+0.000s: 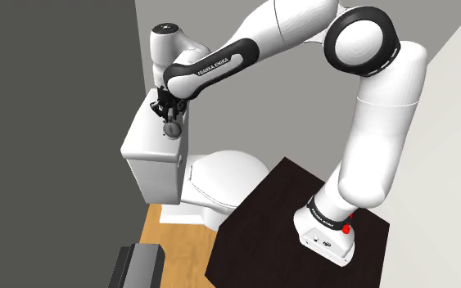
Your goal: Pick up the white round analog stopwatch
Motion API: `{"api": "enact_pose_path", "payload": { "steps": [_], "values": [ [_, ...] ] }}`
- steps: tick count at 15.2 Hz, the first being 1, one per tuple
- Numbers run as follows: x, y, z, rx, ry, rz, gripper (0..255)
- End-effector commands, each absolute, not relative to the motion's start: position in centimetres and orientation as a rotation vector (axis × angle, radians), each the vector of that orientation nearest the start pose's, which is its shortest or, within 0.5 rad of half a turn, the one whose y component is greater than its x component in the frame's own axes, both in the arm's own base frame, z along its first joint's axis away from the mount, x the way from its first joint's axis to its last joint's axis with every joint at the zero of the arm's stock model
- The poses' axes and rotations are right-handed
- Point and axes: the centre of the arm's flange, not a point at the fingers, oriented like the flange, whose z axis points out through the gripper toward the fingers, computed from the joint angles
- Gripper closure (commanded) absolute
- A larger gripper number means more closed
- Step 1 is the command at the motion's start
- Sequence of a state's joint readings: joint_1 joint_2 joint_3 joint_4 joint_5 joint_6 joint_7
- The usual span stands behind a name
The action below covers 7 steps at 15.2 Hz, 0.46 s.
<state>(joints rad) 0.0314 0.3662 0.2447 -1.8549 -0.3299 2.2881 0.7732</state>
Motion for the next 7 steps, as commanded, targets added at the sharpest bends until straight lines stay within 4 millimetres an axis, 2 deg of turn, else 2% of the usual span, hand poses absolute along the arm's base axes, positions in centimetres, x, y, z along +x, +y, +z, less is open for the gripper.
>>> {"api": "enact_pose_path", "payload": {
  "steps": [1, 5, 7],
  "values": [
    [62.1, 15.8, 34.8, -3.199, 0.498, -0.256, 255],
    [62.1, 15.8, 36.9, -3.199, 0.498, -0.256, 255],
    [62.1, 15.8, 37.0, -3.199, 0.498, -0.256, 255]
  ]
}}
